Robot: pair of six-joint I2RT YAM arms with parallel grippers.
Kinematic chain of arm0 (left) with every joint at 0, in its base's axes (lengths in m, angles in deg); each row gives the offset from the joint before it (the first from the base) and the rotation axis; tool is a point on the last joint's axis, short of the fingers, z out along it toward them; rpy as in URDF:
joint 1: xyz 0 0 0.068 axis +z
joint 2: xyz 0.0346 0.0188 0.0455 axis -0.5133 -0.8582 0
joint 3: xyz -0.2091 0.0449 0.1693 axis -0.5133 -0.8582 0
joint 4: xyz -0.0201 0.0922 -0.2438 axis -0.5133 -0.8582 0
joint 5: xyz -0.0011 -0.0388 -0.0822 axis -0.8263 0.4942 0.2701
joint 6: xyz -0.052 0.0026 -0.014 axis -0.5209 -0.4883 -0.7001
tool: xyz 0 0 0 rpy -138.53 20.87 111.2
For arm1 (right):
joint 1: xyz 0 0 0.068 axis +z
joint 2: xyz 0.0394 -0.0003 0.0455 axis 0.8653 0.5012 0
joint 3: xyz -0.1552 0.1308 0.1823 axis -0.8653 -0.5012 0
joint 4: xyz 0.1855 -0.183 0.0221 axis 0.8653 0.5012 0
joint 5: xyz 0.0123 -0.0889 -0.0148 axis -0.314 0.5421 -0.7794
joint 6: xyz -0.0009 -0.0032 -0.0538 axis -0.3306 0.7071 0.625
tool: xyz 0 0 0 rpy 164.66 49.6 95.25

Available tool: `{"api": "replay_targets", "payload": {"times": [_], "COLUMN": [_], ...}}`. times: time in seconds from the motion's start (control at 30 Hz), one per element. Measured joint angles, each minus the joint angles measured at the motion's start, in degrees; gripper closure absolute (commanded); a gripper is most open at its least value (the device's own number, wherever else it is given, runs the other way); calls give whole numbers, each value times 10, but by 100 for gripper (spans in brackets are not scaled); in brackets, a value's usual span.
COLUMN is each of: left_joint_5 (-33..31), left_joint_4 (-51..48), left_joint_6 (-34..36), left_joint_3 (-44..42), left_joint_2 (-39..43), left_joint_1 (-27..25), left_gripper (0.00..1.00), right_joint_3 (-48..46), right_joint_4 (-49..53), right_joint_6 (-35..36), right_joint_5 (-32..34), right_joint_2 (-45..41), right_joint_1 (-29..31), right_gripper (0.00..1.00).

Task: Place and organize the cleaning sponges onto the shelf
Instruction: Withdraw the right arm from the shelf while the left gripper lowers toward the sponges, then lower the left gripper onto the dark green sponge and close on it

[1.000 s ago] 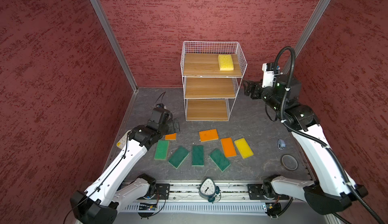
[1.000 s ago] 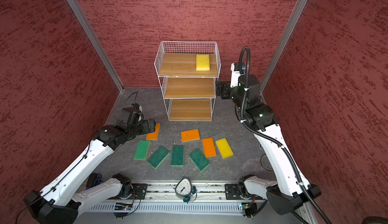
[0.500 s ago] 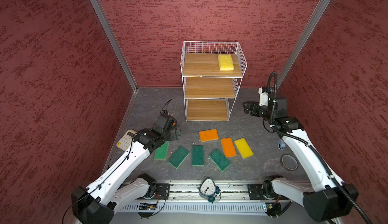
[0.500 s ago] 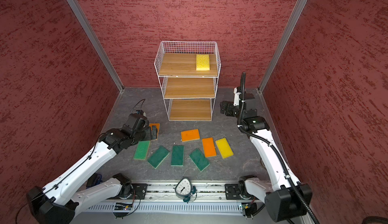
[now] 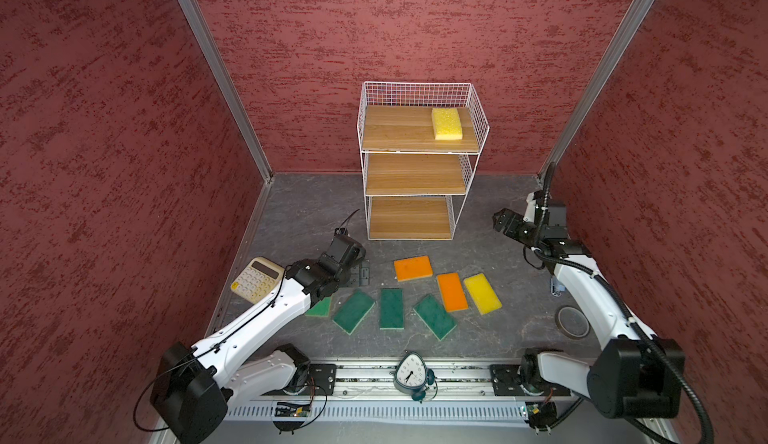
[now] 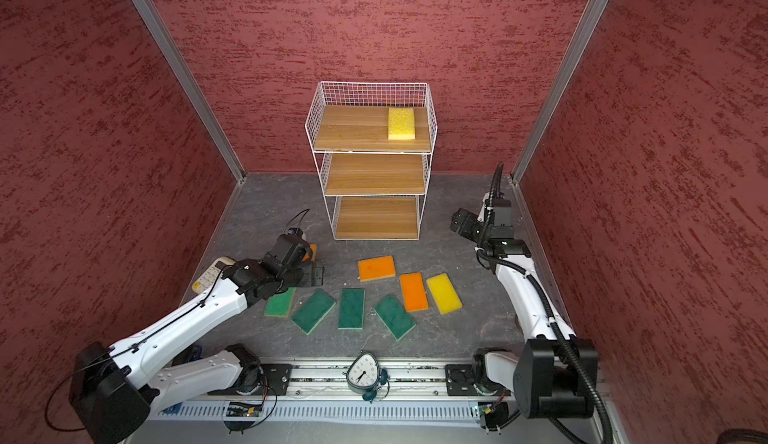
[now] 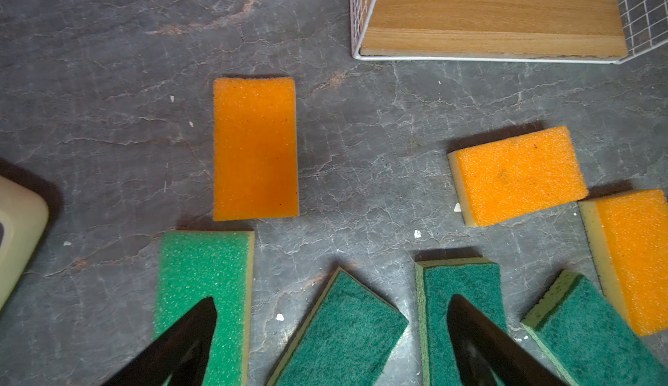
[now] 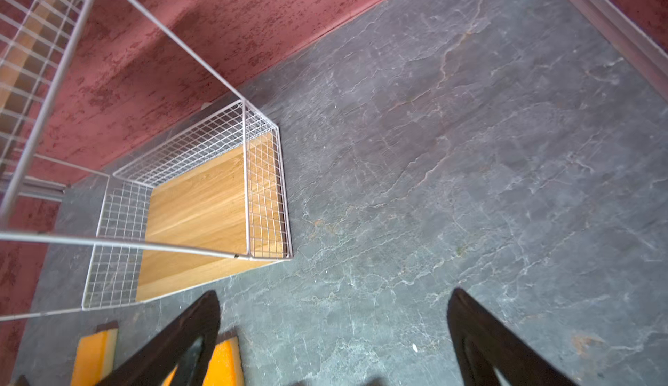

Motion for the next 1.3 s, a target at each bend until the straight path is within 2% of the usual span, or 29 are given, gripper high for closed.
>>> {"api": "replay_targets", "payload": {"times": [0.23,0.57,0.97,1.3], "left_joint_5": [16,47,60,56], "left_joint_4": [-13,-45,-96,-104], "left_joint_6": [-34,-83,-156,-162], "left_joint_3": [-10,-49,-83,-84], "left_joint_2": [-21,-25,8,-64], "left_joint_1": [-9,-32,-98,-107], "left_gripper": [0,0,1,0], "right_joint_3": [0,0,-10,-10], "right_joint_4": [-10,0,9,9], "right_joint_6": [-51,-89,-91,-77], "right_joint_5": [5,9,9,-20], "right_joint_2": [39,42,15,13], "right_joint_1": [-3,-3,-5,-5], "right_gripper": [1,1,1,1]}}
